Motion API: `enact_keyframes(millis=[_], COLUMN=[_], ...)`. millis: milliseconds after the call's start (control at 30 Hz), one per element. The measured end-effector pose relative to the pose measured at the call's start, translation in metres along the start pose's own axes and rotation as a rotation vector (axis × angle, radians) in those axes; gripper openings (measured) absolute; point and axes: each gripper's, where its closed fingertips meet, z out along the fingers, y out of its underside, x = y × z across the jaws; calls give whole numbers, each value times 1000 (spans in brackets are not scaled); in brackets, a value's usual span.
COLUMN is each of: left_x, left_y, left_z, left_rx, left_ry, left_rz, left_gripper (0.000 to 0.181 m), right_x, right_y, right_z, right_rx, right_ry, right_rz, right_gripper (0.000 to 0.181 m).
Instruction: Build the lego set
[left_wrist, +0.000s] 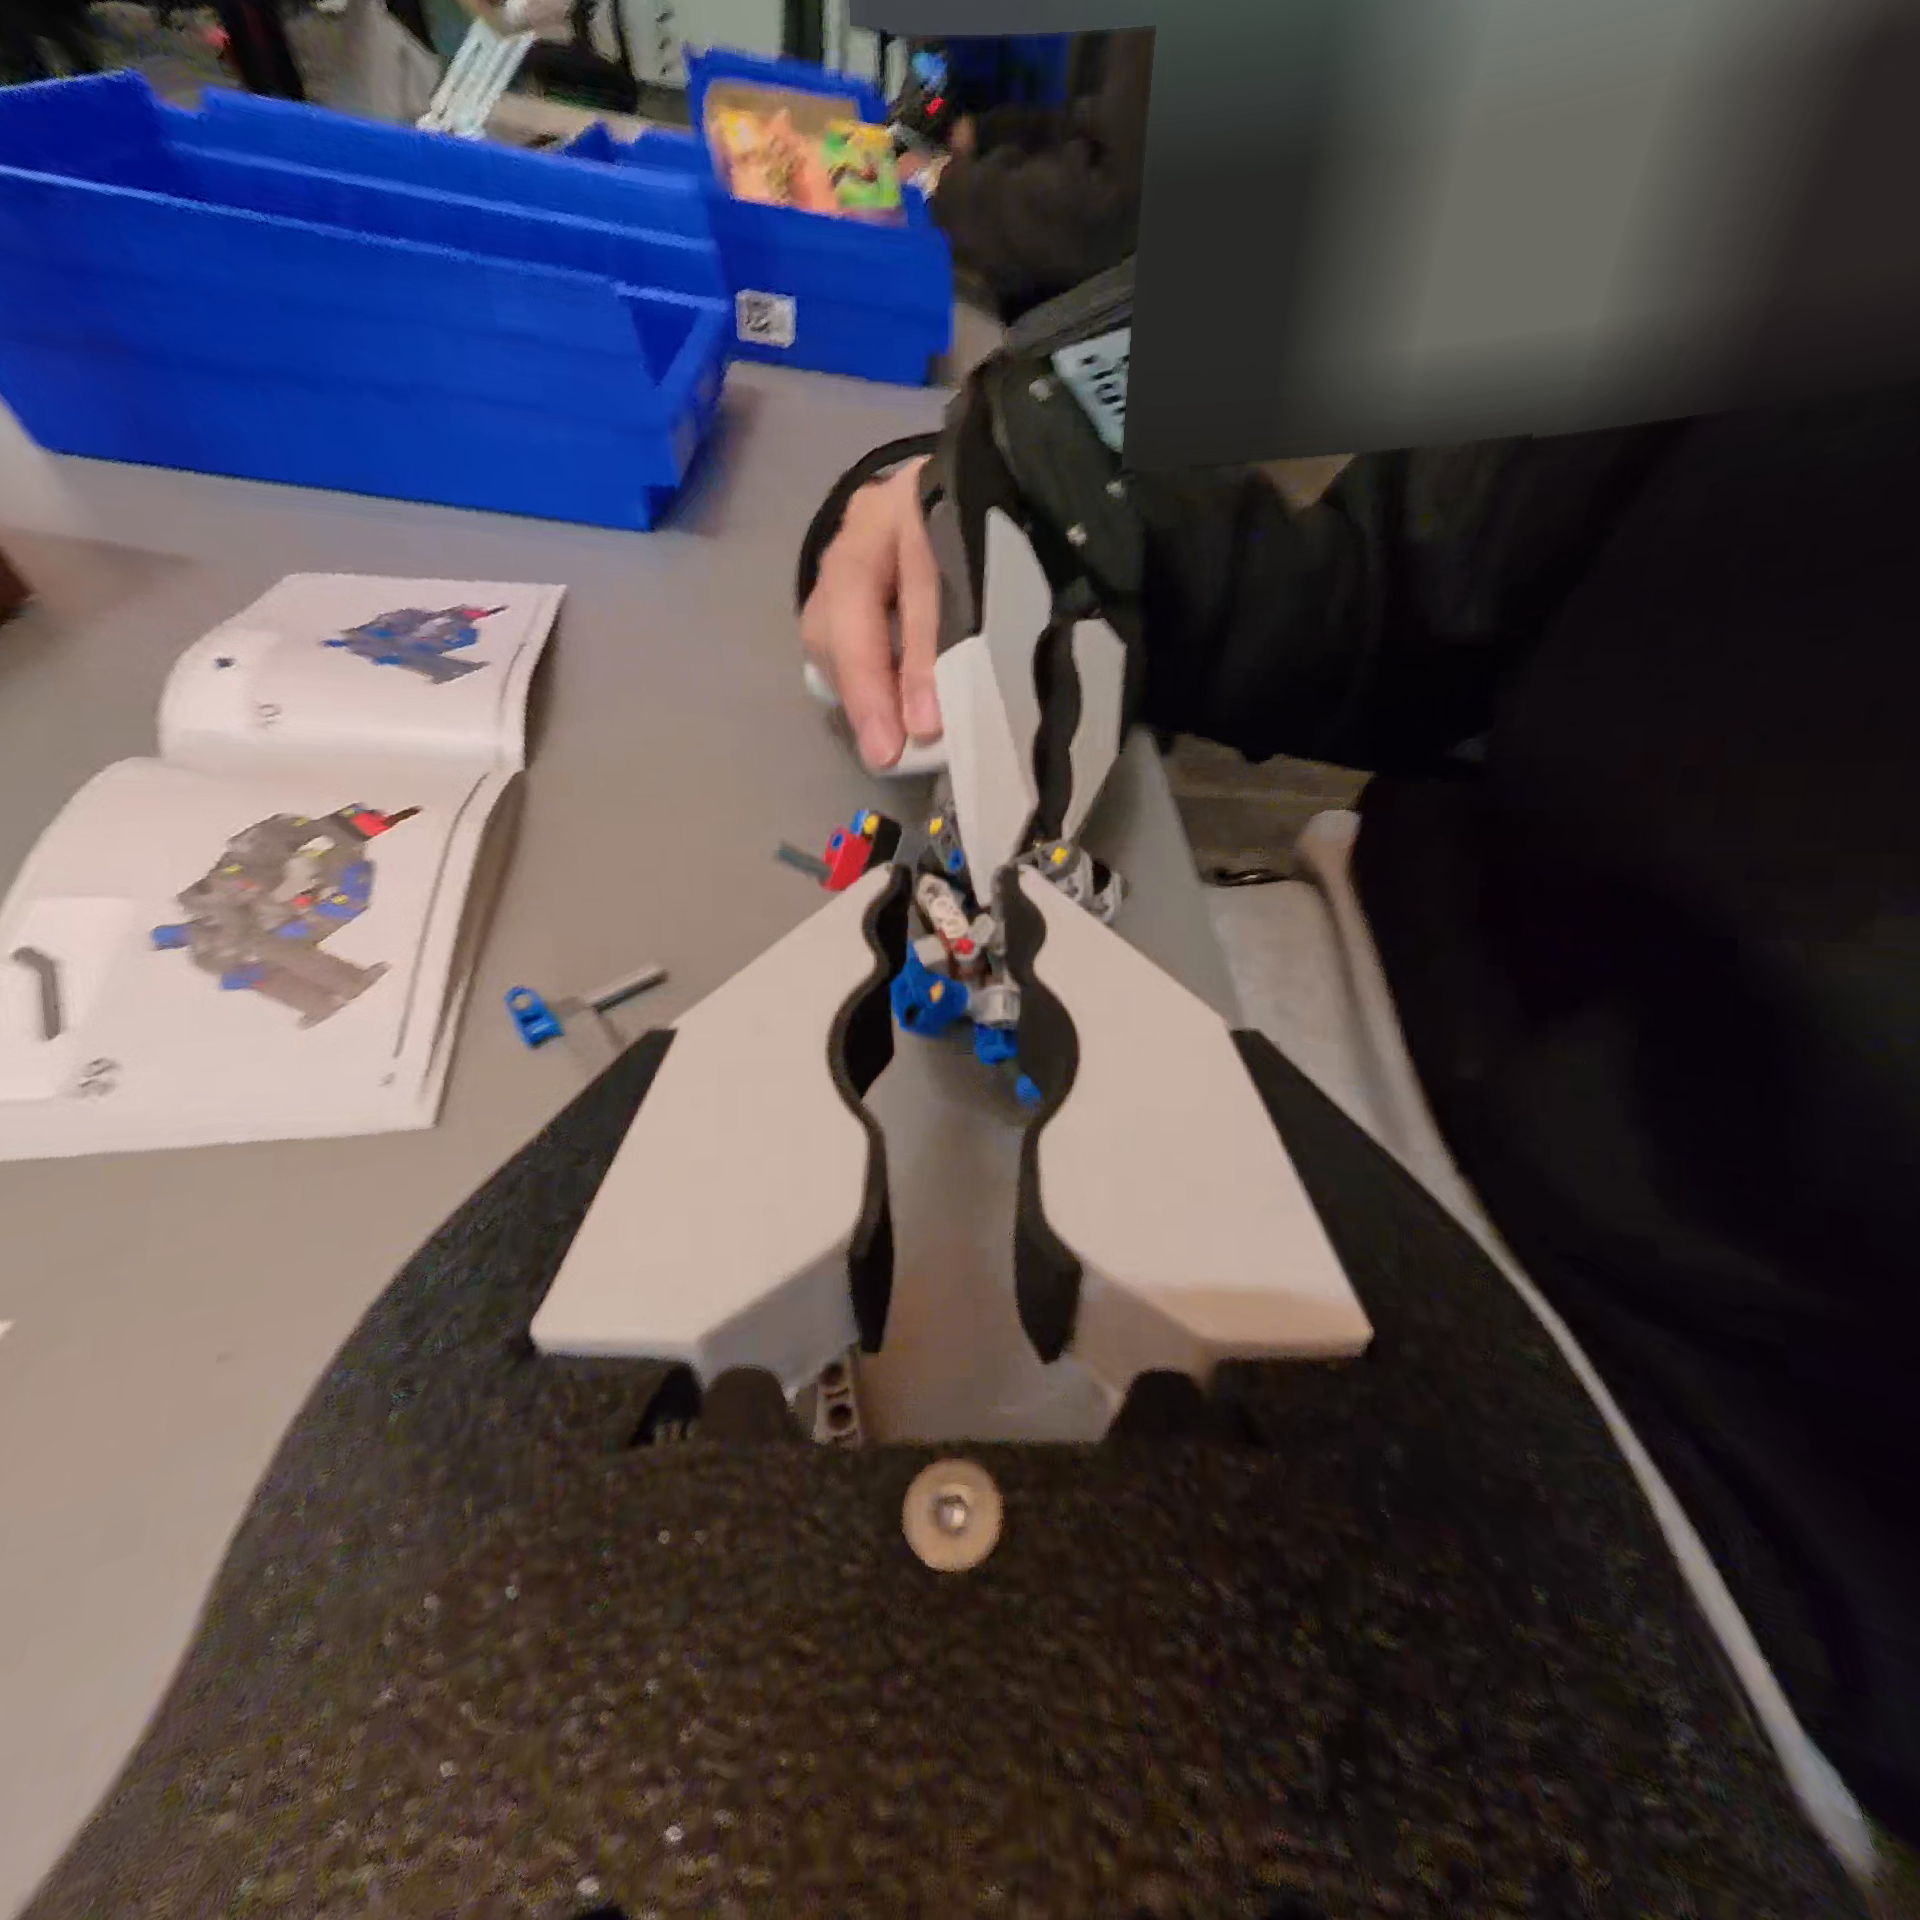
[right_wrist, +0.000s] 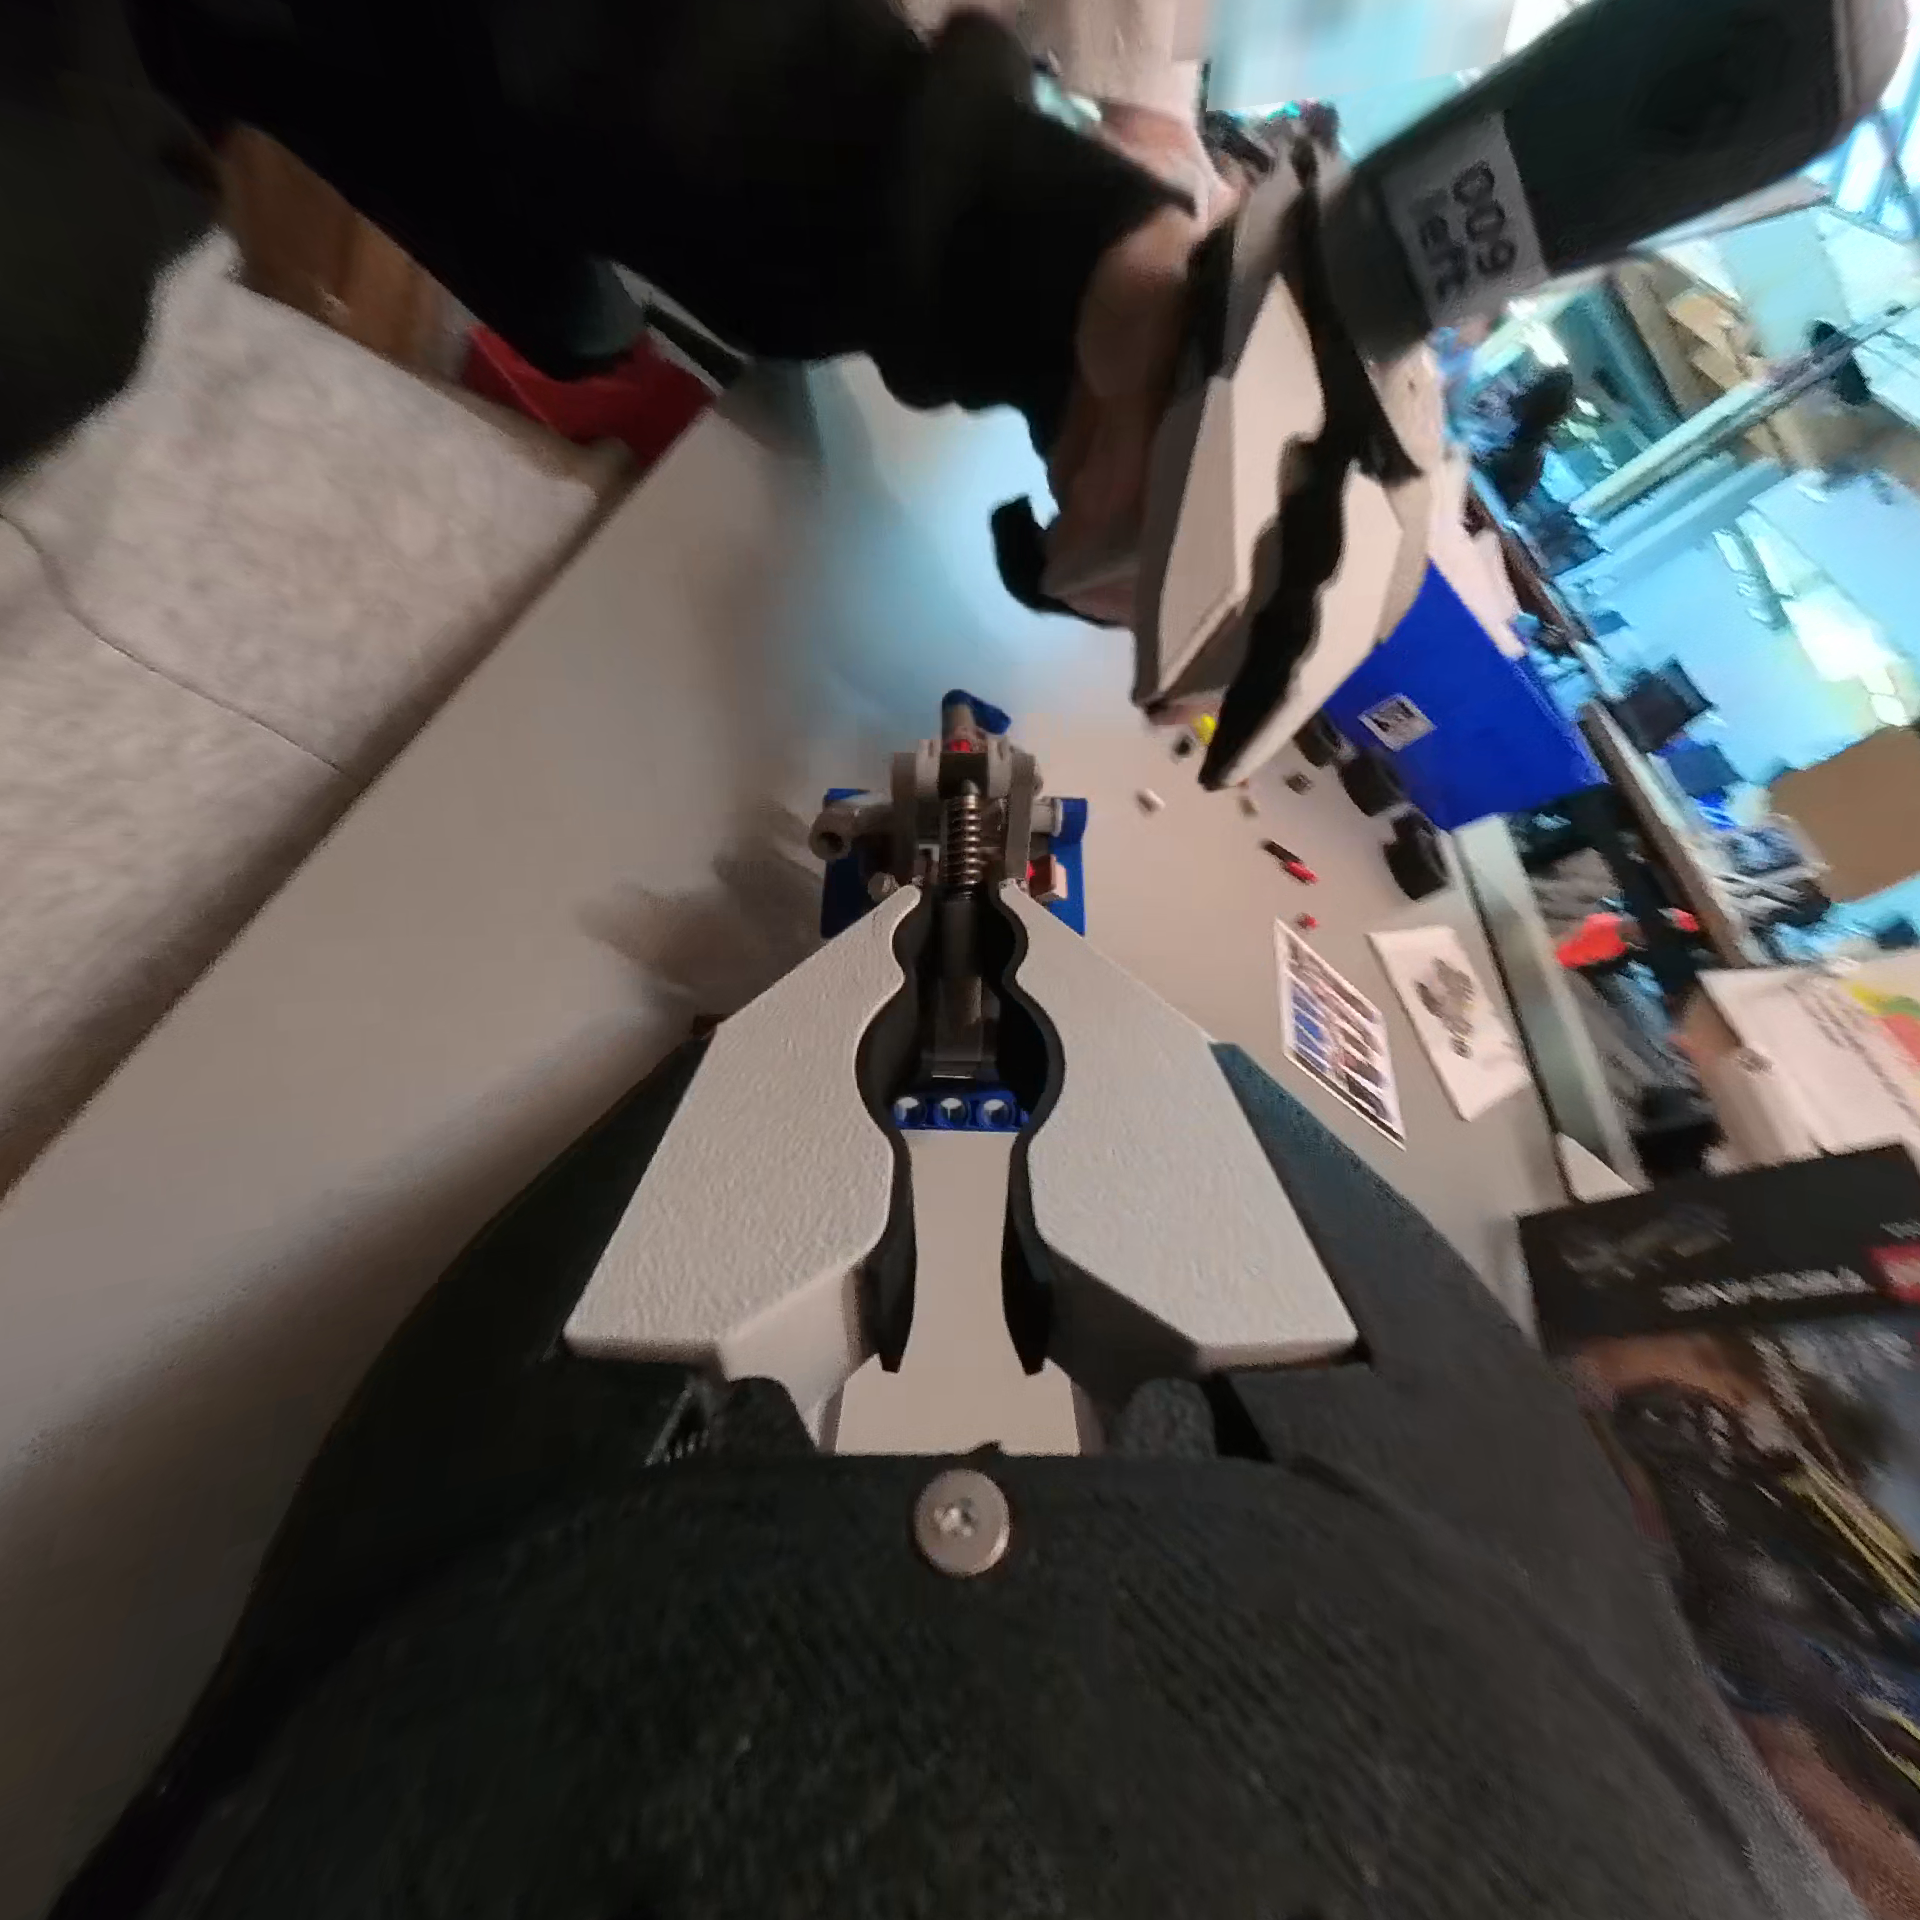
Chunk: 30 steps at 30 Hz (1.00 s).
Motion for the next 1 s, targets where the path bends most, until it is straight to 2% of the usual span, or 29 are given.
enact_keyframes(millis=[100,300,433,767,900,1000], left_x=[7,27,38,58,49,30], left_y=[2,24,25,28,25,26], left_z=[0,6,11,21,23,26], left_rx=[16,-78,-78,-70,-43,-46], left_ry=[65,191,255,370,324,229], left_rz=[-9,29,46,71,87,50], left_gripper=[14,14,15,5,4,4], right_x=[-8,-18,-28,-36,-32,-20], right_y=[-10,-26,-35,-37,-31,-14], right_z=[0,-7,-13,-14,-14,-14], right_rx=[66,224,291,287,251,180], right_ry=[-101,-292,-424,-497,-490,-411], right_rz=[62,213,282,291,335,368], right_gripper=[5,5,5,5,6,9])
